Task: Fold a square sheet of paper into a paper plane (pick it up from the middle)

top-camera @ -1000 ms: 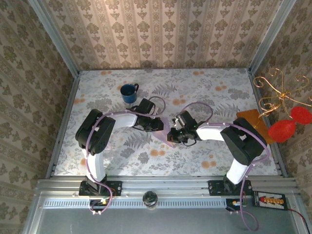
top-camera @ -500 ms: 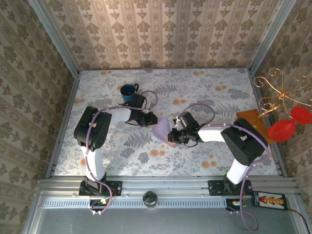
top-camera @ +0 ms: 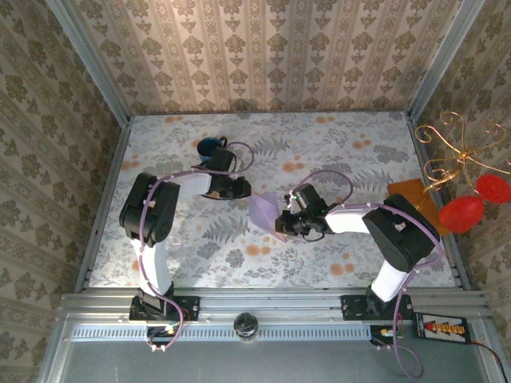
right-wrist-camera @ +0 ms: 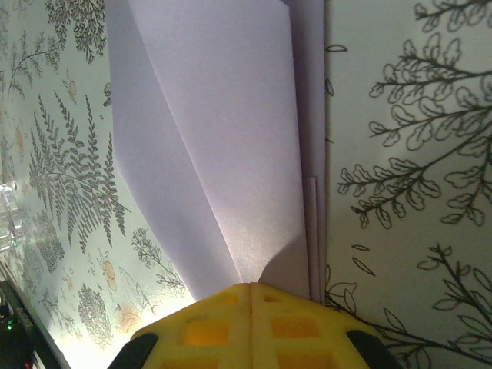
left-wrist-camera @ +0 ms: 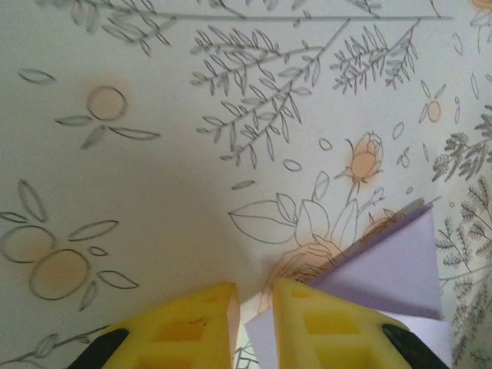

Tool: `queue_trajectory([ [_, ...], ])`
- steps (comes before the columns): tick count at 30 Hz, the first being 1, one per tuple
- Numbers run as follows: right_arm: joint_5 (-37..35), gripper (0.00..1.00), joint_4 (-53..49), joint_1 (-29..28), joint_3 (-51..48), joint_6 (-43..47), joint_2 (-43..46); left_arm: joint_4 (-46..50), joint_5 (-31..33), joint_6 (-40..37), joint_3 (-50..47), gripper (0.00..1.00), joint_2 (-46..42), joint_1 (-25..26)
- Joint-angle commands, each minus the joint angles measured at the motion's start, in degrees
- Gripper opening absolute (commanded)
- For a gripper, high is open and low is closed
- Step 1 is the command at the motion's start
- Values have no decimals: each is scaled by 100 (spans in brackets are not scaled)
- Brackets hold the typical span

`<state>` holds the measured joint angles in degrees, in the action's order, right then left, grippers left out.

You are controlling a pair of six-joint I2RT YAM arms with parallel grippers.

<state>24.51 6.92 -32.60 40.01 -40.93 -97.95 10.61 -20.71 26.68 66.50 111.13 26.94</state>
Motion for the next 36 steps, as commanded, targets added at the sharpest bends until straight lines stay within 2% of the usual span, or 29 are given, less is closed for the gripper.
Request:
queue_trajectory([
  [1, -535, 5, -1685, 52, -454, -51, -330, -131, 568, -112, -151, 19, -523, 32],
  [6, -509, 6, -1685, 52, -424, -47, -424, -516, 79, 187, -517, 17, -882, 480],
  [11, -504, 6, -1666, 52, -441, -47, -479, -1169, -589, 614, -800, 13, -648, 851],
  [17, -491, 6, -1623, 54, -474, -60, -531, -1109, -711, 536, -766, 12, -285, 972],
  [26, -509, 6, -1527, 52, -604, -73, -601, -974, -449, 346, -536, 12, 218, 455],
  [32, -545, 6, -1428, 52, -635, -12, -709, -828, -381, 156, -237, 12, 468, -257],
  [36, -536, 5, -1301, 52, -686, -42, -778, -645, -279, -54, -26, 12, 462, -496],
])
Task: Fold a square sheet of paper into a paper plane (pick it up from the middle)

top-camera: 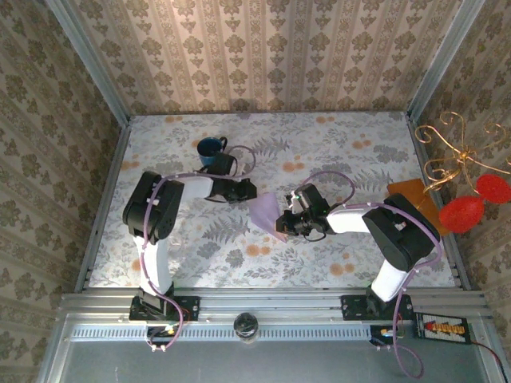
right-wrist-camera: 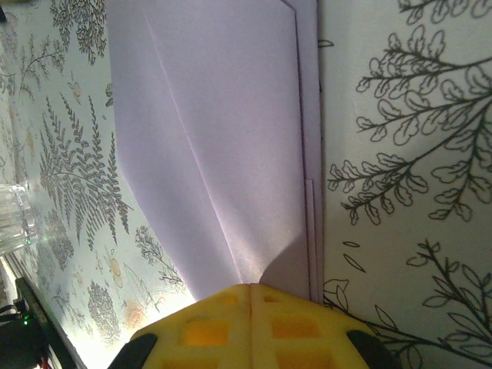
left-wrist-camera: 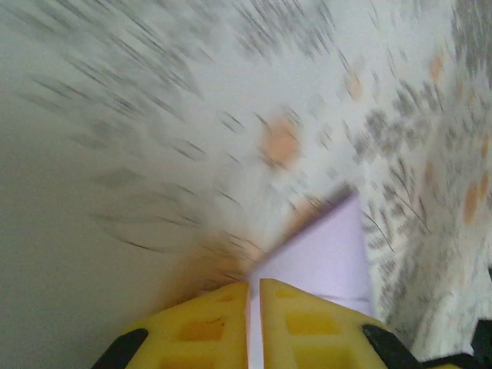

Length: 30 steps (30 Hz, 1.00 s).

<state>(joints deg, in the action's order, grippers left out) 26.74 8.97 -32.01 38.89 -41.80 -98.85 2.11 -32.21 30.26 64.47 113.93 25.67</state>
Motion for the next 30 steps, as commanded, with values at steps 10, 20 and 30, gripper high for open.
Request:
queue_trajectory([
  [10, -310, 11, -891, -16, -210, -231, -2, 513, 663, -298, 189, 14, -666, -137],
  [20, -866, 46, -1647, 208, 732, 671, 1171, 508, 1221, 467, -1031, 32, -2251, 175],
  [30, 303, 39, -808, 661, 969, 759, 192, -230, 813, 1283, -1966, 55, -2740, 202],
])
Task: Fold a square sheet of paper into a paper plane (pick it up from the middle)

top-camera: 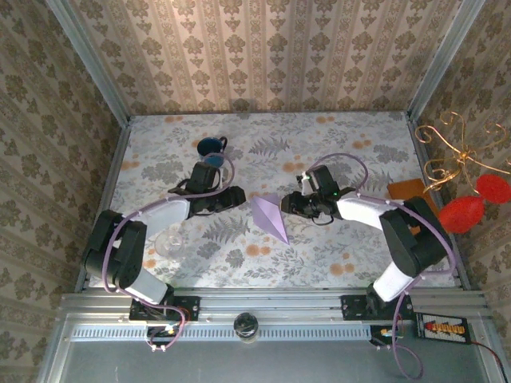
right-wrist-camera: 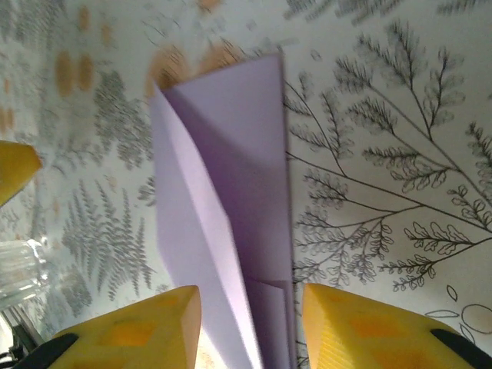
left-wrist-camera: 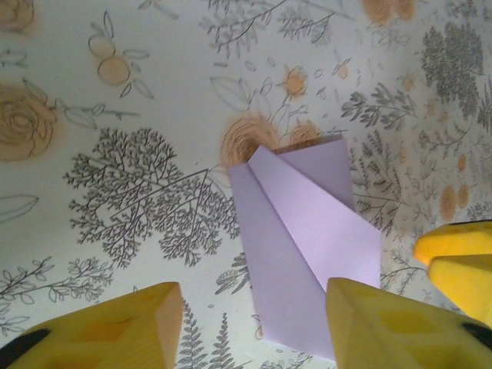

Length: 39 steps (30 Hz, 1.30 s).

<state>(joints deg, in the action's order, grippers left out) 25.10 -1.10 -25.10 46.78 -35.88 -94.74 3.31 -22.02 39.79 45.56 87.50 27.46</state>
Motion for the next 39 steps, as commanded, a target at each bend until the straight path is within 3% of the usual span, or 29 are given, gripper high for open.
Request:
queue_trajectory([
  [1, 518, 37, 260, -30, 228, 169, -318, -415, -260, 374, -101, 57, -64, 26],
  [7, 703, 28, 436, -30, 453, 194, -713, -806, -456, 614, -247, 64, 106, -14],
  [17, 822, 9, 550, -30, 530, 244, -822, -824, -596, 646, -206, 67, 142, -39],
  [27, 836, 7, 1206, 32, 404, -187, 339, -1396, -1144, 969, -282, 70, -433, -92],
  [34, 1066, 8, 2308, 82, 326, -1368, 786, -2090, -1689, 1226, -214, 83, -739, -2],
  [39, 1202, 8, 2888, 84, 384, -1905, 839, -3006, -1971, 1601, -214, 83, -636, 169],
])
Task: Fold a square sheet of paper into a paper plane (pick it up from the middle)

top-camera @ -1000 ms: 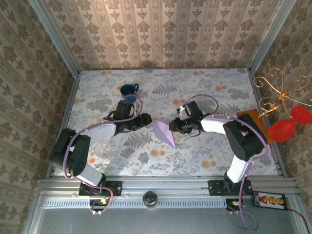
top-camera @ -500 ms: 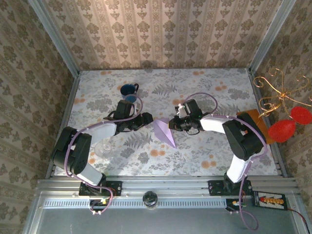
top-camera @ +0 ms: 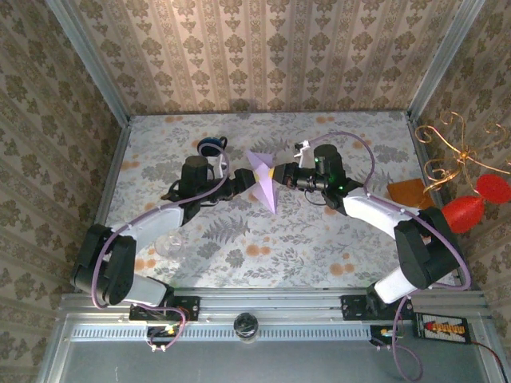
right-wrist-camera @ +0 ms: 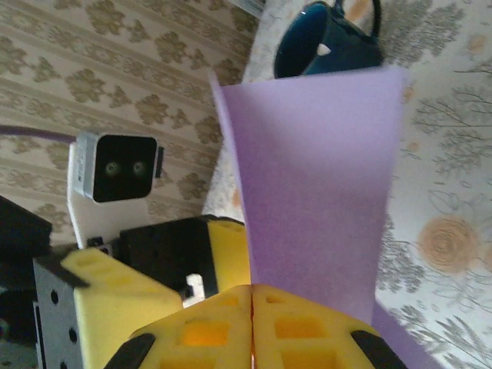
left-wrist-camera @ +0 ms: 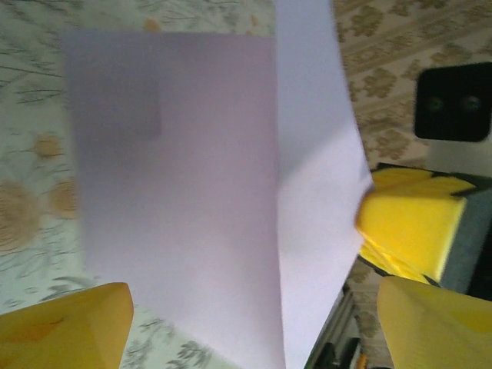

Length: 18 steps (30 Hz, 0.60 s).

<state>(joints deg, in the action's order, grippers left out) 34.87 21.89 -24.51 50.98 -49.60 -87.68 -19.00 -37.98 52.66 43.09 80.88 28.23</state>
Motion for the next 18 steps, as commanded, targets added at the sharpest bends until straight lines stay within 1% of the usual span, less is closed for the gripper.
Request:
queue_trajectory([
  [1, 239, 8, 642, 34, -39, -601, 150, -961, -430, 375, 30, 82, 57, 119],
  [4, 307, 8, 834, 61, -69, -785, 163, -1212, -469, 463, 37, 78, 128, 156],
  [8, 367, 8, 1025, 121, -106, -976, 139, -1175, -600, 398, 57, 72, 189, 191],
  [12, 474, 8, 1274, 157, -149, -1171, 42, -1360, -748, 391, 11, 66, 164, 227],
  [18, 519, 9, 1392, 186, -184, -1283, -14, -1523, -876, 393, 74, 53, 222, 280],
])
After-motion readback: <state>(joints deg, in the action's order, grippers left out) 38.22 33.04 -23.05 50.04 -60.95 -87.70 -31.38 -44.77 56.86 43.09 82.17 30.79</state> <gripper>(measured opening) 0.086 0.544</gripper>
